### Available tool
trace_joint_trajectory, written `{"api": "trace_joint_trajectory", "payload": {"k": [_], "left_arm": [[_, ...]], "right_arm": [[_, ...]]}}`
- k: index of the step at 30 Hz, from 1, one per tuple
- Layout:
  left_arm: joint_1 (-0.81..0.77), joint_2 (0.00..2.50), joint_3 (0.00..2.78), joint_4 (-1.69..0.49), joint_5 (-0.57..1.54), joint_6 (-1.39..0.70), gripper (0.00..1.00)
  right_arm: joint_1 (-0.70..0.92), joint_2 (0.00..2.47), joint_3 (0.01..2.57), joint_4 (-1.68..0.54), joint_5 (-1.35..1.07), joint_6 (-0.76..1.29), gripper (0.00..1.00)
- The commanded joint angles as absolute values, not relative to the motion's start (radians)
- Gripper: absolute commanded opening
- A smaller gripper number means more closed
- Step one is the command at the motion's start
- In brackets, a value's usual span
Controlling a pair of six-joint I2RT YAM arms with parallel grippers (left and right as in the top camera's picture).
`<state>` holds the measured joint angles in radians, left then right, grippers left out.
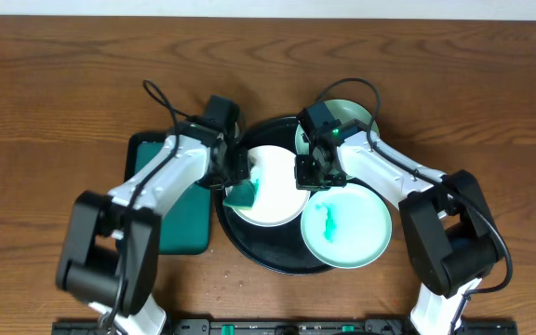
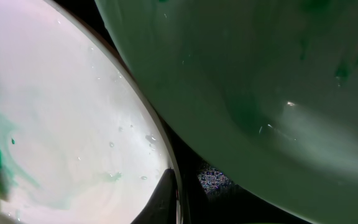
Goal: Clean dirty plates on tray and stack at the side
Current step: 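Carry the sponge with the left gripper to the white plate, then scrub the white plate with the sponge while the right gripper holds it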
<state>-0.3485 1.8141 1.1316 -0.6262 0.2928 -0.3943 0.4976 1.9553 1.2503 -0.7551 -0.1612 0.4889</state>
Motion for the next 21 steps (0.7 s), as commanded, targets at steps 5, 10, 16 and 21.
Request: {"api": "trace_joint_trajectory", "payload": {"k": [5, 10, 16, 21], "left_arm": [[-0.390, 1.946, 1.150, -0.573, 0.420, -0.411, 0.07], [-0.461, 1.973, 1.150, -0.522, 0.513, -0.425, 0.07], [-0.540, 1.973, 1.150, -0.433, 0.624, -0.468, 0.07], [-0.562, 1.973, 1.150, -0.382, 0.706, -0.502, 0.07]], "right_arm": [[0.466, 1.993, 1.228, -0.775, -0.035, 0.477, 0.01], [0.466, 1.993, 1.228, -0.777, -0.035, 0.478, 0.01], [0.466, 1.993, 1.228, -0.779, -0.035, 0.477, 0.01], [0.466, 1.993, 1.228, -0.780, -0.035, 0.477, 0.01]]}}
